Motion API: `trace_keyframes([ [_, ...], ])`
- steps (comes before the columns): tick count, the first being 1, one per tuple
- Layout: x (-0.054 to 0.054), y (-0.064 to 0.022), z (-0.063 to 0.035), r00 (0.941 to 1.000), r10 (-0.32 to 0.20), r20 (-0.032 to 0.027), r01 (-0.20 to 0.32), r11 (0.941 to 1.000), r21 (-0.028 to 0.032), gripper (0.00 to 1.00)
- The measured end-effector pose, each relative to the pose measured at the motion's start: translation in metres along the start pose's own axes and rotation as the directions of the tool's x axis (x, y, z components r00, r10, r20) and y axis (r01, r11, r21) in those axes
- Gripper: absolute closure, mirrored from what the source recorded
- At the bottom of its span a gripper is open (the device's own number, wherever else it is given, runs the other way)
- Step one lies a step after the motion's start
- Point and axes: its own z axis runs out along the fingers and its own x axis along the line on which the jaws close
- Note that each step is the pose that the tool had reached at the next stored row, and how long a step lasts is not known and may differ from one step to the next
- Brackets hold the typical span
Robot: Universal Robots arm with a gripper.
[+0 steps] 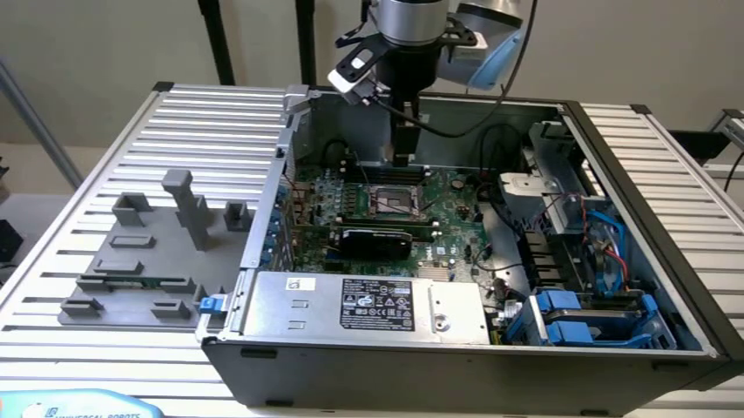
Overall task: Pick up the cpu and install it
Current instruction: 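Place the cpu into insertion slot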
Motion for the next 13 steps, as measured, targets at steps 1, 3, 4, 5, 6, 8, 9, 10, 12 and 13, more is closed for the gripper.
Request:
trace_keyframes([
  [1, -0.001, -0.0003, 0.0018, 1.0, 0.003, 0.0001, -0.003, 1.0, -0.0001, 0.45],
  [3, -0.003, -0.0006, 0.0053, 1.0, 0.005, 0.0001, -0.005, 1.0, -0.0002, 0.45],
  [4, -0.003, -0.0007, 0.007, 1.0, 0.005, 0.0002, -0.005, 1.0, -0.0002, 0.45],
  [5, -0.004, -0.0008, 0.009, 1.0, 0.005, 0.0003, -0.005, 1.0, -0.0001, 0.45],
  [6, -0.004, -0.0009, 0.0108, 1.0, 0.005, 0.0002, -0.005, 1.0, -0.0002, 0.45],
  [8, -0.004, -0.0004, 0.0144, 1.0, 0.005, 0.0003, -0.005, 1.0, -0.0001, 0.45],
  [9, -0.004, -0.0001, 0.0163, 1.0, 0.005, 0.0002, -0.005, 1.0, -0.0001, 0.45],
  [10, -0.004, 0.0002, 0.0181, 1.0, 0.005, 0.0001, -0.005, 1.0, -0.0002, 0.45],
  [12, -0.004, 0.0009, 0.0217, 1.0, 0.005, 0.0002, -0.005, 1.0, -0.0002, 0.45],
  [13, -0.004, 0.0012, 0.0236, 1.0, 0.005, 0.0002, -0.005, 1.0, -0.0001, 0.45],
])
